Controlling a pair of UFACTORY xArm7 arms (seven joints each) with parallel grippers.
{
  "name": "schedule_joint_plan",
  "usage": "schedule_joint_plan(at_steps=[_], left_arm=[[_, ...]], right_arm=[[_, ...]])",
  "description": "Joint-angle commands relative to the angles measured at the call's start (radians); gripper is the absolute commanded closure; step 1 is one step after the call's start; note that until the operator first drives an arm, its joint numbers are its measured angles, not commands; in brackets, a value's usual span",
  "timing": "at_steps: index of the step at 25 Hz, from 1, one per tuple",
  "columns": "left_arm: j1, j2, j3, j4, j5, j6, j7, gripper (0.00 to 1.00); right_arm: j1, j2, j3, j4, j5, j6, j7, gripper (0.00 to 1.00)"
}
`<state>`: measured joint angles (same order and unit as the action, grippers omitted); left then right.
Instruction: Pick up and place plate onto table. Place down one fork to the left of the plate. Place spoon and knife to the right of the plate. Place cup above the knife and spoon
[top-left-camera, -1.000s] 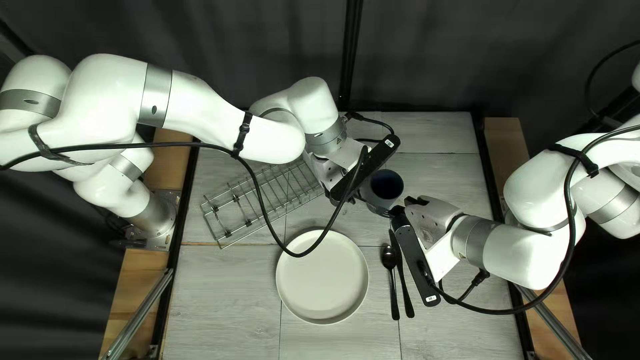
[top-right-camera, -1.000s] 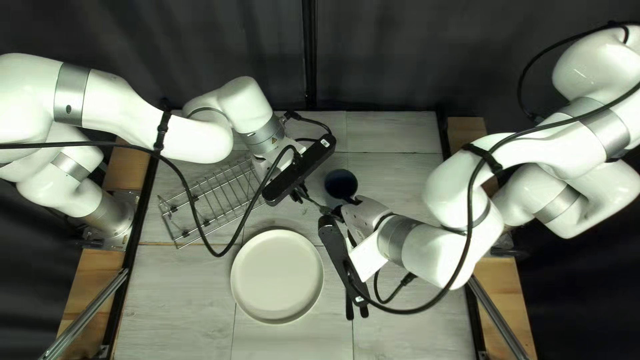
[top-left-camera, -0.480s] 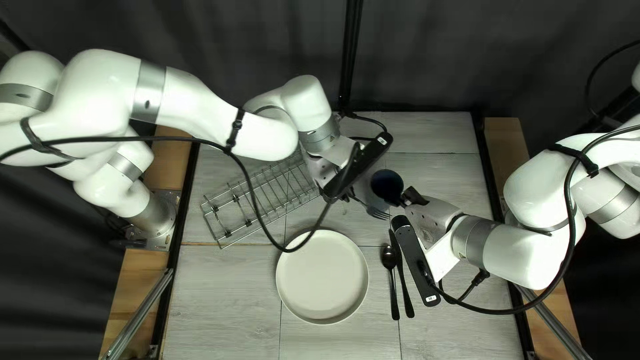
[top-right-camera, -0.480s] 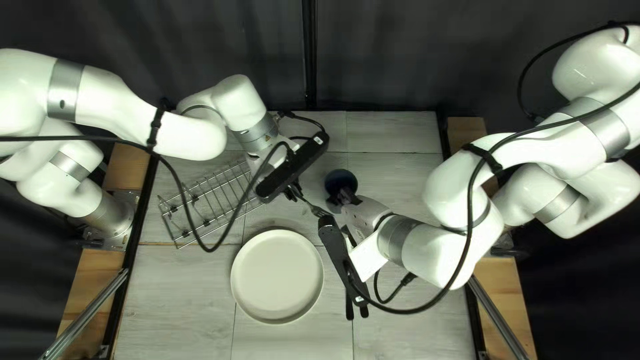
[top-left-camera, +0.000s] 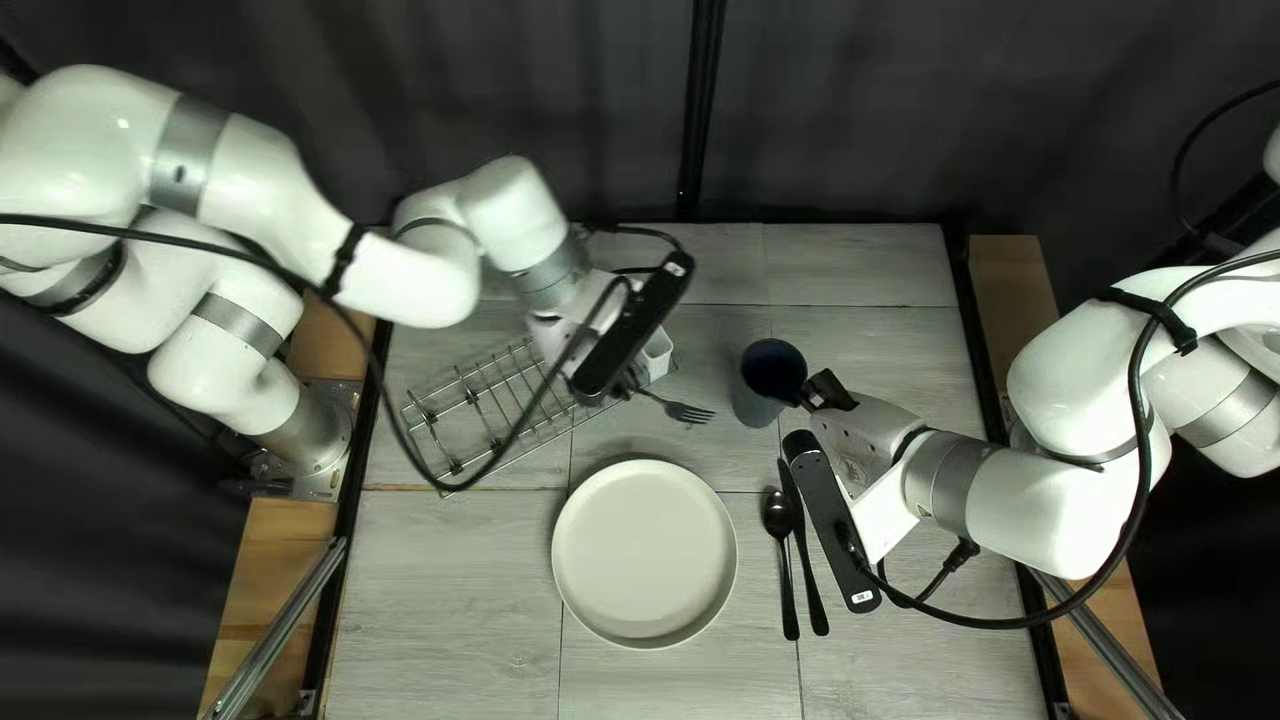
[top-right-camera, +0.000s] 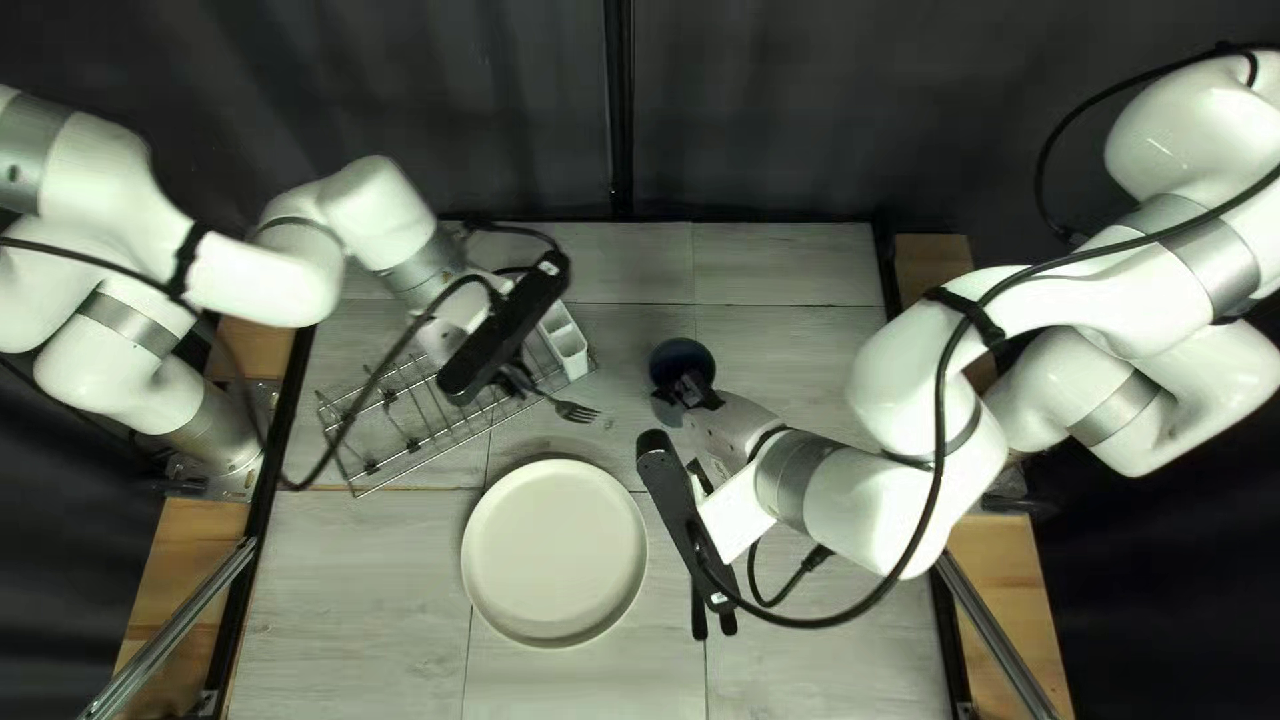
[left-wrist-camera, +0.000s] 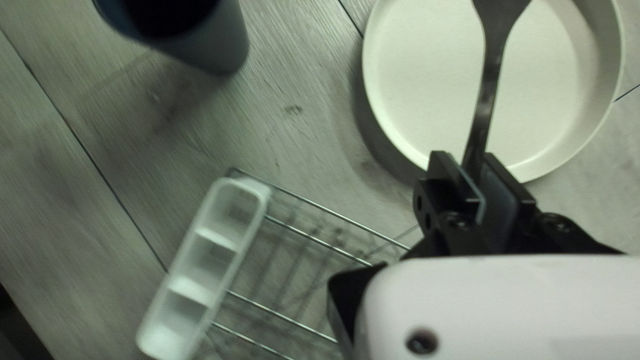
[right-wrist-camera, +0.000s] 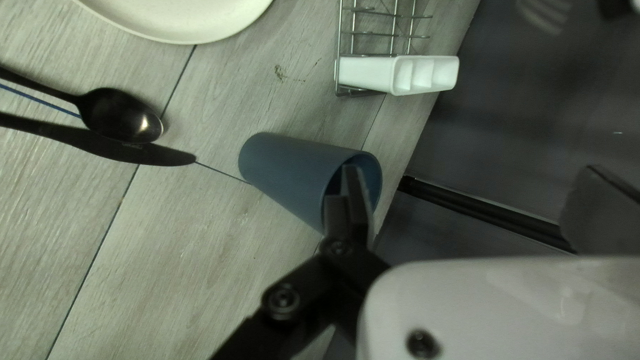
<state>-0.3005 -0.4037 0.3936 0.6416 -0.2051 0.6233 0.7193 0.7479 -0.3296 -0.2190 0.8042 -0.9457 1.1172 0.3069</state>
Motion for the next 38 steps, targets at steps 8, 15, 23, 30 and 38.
schedule_joint_plan(at_steps=[8,15,23,30,38], left_arm=[[0.123,-0.117,-0.149,-0.060,0.088,0.088,-0.296,1.00],[0.225,-0.214,-0.450,-0.064,0.080,0.253,-0.970,1.00],[0.225,-0.214,-0.450,-0.064,0.080,0.253,-0.970,1.00],[0.246,-0.147,-0.636,-0.089,-0.016,0.149,-1.441,1.00],[0.251,-0.084,-0.675,-0.030,-0.027,0.170,-1.590,1.00]], right_arm=[[0.000,0.000,0.000,0.000,0.000,0.000,0.000,0.00],[0.000,0.000,0.000,0.000,0.000,0.000,0.000,0.00],[0.000,0.000,0.000,0.000,0.000,0.000,0.000,0.00],[0.000,0.000,0.000,0.000,0.000,0.000,0.000,0.00],[0.000,0.000,0.000,0.000,0.000,0.000,0.000,0.00]])
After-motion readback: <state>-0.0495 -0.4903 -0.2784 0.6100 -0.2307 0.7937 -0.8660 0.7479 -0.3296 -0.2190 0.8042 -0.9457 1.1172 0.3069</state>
